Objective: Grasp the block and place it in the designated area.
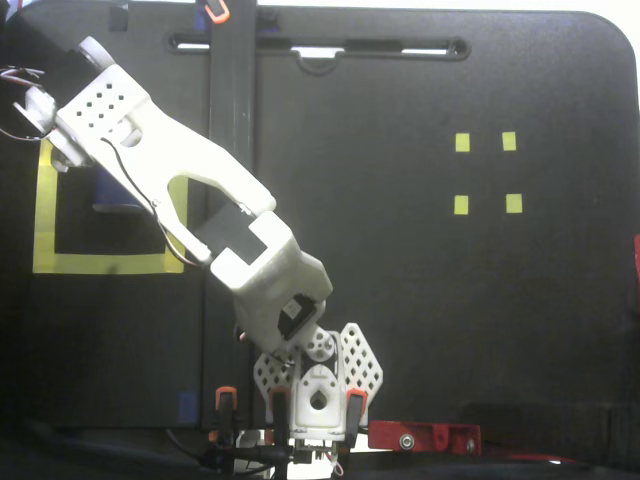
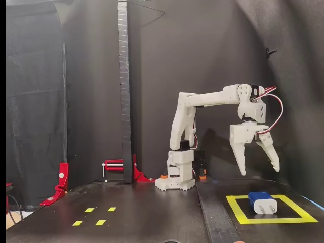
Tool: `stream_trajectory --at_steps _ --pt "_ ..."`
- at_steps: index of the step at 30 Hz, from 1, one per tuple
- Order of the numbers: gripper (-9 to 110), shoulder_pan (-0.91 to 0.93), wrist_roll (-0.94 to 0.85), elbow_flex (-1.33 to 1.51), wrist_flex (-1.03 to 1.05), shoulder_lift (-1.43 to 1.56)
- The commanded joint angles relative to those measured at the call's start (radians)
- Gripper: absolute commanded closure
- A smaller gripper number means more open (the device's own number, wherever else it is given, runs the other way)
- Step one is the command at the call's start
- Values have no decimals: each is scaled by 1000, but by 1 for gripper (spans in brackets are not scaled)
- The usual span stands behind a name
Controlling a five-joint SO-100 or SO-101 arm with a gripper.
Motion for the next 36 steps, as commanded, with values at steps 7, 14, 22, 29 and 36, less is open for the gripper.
stream_trajectory --at_steps 7,14,22,29,36 --pt "91 11 -3 -3 -8 74" --pt "101 12 2 -3 -12 75" --pt "101 15 54 -3 -34 77" --pt "102 26 261 -3 -103 77" --pt "102 55 695 -3 -152 77"
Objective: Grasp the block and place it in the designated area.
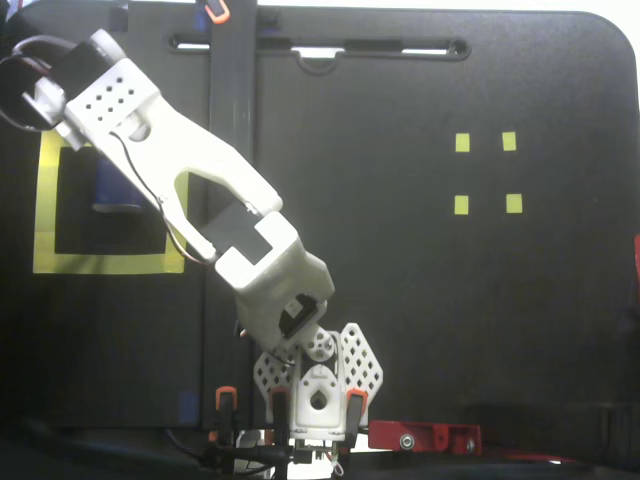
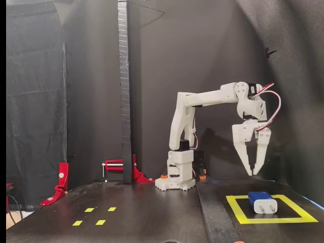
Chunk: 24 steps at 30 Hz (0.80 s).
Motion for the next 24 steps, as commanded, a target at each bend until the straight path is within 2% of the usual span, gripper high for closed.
stream_trajectory --at_steps 1,5,10,18,24 --pt "102 14 181 -3 -14 58" --pt "102 23 419 -2 -6 57" --pt "102 35 560 0 17 57" --pt "102 72 565 0 12 57" --pt "102 213 545 0 -2 55"
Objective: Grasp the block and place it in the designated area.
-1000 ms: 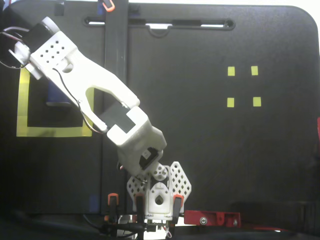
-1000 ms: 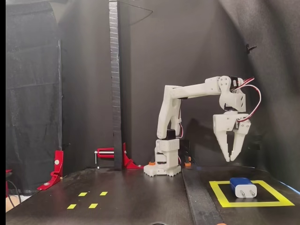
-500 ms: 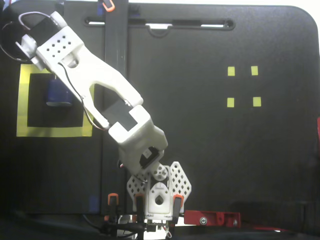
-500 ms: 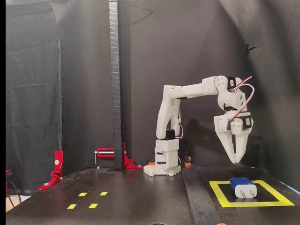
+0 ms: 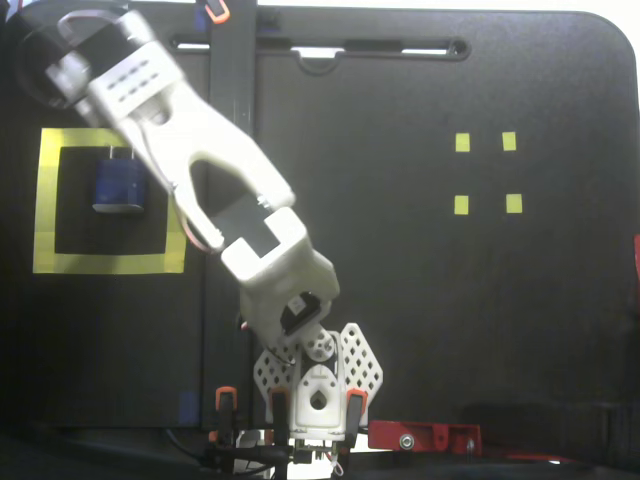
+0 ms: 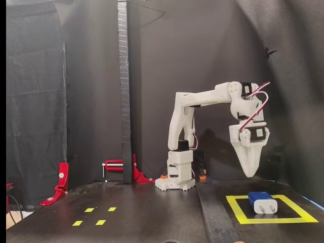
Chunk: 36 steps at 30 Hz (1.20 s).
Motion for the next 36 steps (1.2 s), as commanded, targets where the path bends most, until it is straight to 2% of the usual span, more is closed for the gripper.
stream_trajectory --at_steps 1,17,30,36 --pt "102 86 -21 -2 -6 57" --pt "102 635 -222 -3 -8 71" --pt "102 672 -267 18 -8 193" --pt "102 661 -287 247 -229 370"
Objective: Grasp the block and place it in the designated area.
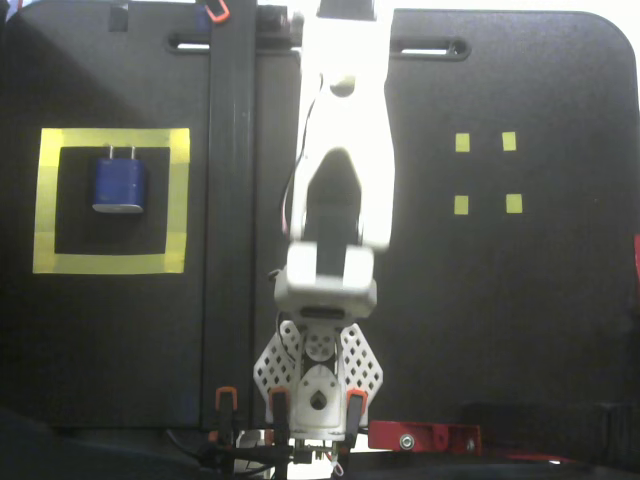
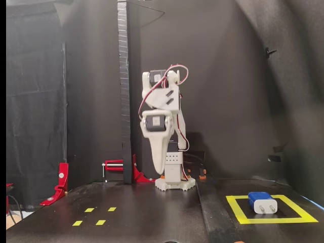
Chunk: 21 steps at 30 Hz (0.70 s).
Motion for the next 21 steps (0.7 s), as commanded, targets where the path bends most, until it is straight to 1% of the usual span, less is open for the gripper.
stream_trajectory --at_steps 1,10,21 --pt "102 -9 -11 138 -144 146" --pt "102 -5 -26 525 -537 488" --pt "102 -32 -37 983 -910 874"
